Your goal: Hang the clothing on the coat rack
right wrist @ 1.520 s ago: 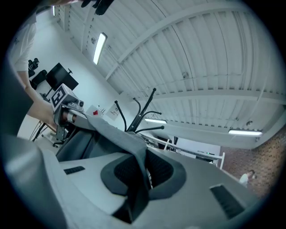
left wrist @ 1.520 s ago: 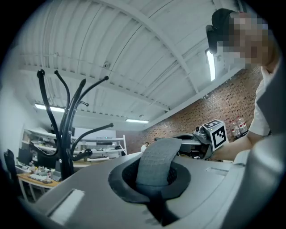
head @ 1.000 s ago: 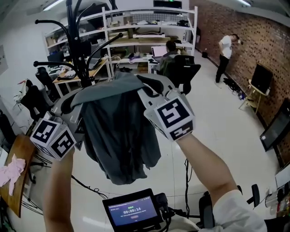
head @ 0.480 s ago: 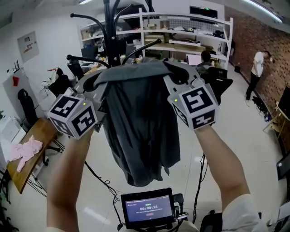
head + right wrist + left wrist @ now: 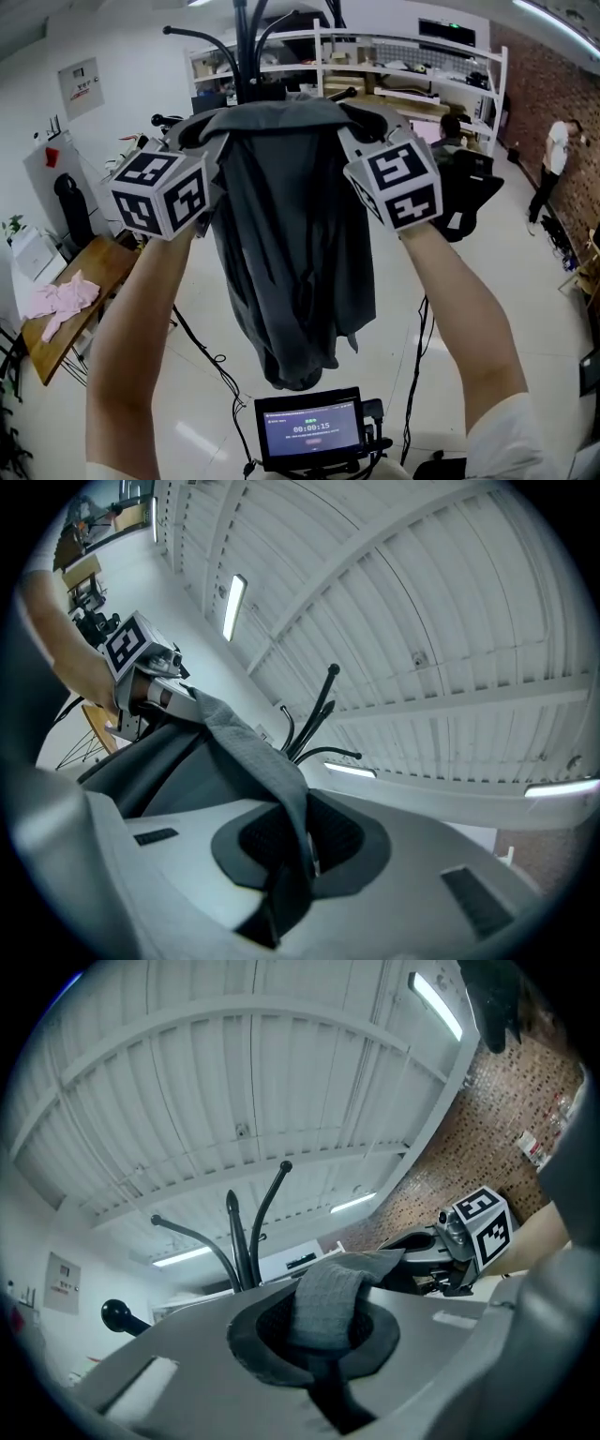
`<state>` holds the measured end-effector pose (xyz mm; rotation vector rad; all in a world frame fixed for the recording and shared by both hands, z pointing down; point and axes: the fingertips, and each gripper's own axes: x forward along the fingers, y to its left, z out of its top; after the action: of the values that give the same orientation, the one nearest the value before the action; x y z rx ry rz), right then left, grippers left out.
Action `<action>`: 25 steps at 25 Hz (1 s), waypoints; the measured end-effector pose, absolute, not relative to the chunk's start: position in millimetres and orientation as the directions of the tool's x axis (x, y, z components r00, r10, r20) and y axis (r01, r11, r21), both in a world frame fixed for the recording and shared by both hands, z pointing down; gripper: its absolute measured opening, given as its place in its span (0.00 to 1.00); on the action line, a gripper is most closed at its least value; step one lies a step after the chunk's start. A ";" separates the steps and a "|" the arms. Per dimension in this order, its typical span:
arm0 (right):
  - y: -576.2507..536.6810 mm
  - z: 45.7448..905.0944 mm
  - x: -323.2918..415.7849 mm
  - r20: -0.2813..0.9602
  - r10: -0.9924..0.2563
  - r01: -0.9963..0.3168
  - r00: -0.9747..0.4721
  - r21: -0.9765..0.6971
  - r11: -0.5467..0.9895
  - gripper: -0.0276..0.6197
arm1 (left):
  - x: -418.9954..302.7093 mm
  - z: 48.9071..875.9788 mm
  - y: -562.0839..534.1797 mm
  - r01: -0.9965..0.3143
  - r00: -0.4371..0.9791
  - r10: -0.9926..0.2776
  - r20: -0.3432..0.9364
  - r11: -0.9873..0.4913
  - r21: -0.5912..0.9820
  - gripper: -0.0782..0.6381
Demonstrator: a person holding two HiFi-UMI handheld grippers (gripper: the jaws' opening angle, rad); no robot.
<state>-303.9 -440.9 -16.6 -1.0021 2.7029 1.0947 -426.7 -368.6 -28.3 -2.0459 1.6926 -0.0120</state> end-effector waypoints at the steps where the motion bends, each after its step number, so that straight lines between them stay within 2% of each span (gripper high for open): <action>1: -447.0 -17.5 -307.4 -0.276 -0.552 -0.589 -0.786 0.606 0.535 0.09 | -430.1 -29.6 -373.9 -0.923 0.218 -0.933 -0.286 -0.102 -0.372 0.11; 11: -505.8 18.5 -348.0 -0.164 -0.604 -0.560 -0.780 0.616 0.554 0.09 | -466.9 4.8 -427.4 -0.922 0.077 -0.984 -0.159 -0.009 -0.388 0.11; 19: -534.8 63.5 -367.3 -0.067 -0.614 -0.524 -0.787 0.597 0.607 0.09 | -481.6 41.5 -454.6 -0.921 0.026 -0.997 -0.076 0.005 -0.390 0.11; 25: -549.2 116.9 -382.2 0.058 -0.606 -0.464 -0.793 0.587 0.664 0.09 | -492.1 85.0 -465.7 -0.933 0.017 -1.000 -0.008 -0.013 -0.359 0.11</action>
<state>-382.2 -549.2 116.9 -1.0126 3.0891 0.9702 -492.1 -465.7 85.0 -2.0323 2.0008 -0.3629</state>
